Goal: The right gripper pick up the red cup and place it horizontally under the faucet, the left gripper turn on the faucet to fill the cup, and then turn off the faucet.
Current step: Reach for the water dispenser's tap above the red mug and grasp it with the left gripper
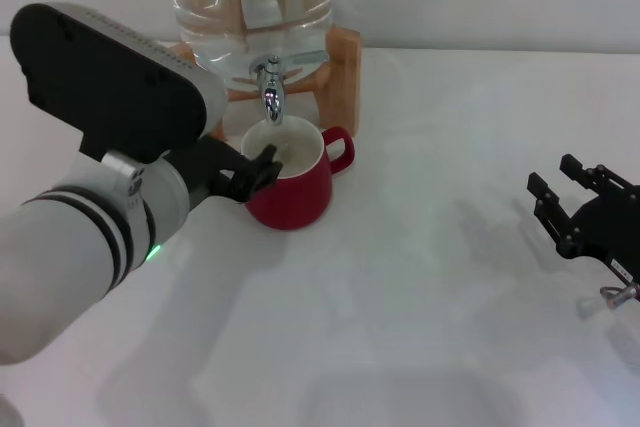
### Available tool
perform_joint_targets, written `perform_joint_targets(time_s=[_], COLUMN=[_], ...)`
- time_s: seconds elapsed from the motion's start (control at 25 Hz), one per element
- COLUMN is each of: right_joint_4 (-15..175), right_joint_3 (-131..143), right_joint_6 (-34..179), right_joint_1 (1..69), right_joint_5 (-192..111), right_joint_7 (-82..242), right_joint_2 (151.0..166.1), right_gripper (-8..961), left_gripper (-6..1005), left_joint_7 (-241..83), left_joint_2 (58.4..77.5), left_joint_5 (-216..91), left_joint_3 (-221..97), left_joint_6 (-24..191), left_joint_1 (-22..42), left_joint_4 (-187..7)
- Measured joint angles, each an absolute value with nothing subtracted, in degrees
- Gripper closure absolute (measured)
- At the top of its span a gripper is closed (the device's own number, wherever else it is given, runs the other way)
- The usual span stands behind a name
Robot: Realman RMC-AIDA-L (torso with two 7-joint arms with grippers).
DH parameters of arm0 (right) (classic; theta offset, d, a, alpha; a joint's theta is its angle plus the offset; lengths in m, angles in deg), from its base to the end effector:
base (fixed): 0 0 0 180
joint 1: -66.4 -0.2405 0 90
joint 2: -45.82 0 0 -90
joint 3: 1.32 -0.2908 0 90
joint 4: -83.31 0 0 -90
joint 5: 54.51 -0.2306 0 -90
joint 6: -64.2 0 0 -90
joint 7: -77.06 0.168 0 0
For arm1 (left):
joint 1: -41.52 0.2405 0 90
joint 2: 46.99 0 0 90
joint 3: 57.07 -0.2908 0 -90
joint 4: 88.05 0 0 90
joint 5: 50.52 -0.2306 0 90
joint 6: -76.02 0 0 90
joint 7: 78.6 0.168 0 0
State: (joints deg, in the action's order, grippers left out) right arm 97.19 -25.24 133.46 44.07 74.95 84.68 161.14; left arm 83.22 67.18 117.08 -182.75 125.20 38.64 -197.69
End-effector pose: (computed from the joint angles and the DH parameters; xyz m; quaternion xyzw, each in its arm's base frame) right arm 0.3501 0.3366 -0.0872 -0.8119 0.1579 0.2840 0.4849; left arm -0.1743 0.3194 -0.0522 -0.8387 -0.2527 -0.0012 0.4825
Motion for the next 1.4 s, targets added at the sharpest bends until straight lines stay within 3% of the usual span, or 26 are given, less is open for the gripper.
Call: perform_joint_targets(time_s=[1.4], right_joint_4=[97.28], right_joint_3=[-25.22], right_joint_6=[133.56], right_joint_1=[43.85], right_joint_5=[74.95], right_joint_7=[84.71], right_joint_2=[161.22], right_gripper=[547], left_gripper=[139], left_joint_7=[83.21], left_joint_2=[67.98], left_joint_5=[117.18], left_joint_3=[-181.61], left_joint_6=[115.01], left_joint_1=[31.67], left_joint_4=[-191.31])
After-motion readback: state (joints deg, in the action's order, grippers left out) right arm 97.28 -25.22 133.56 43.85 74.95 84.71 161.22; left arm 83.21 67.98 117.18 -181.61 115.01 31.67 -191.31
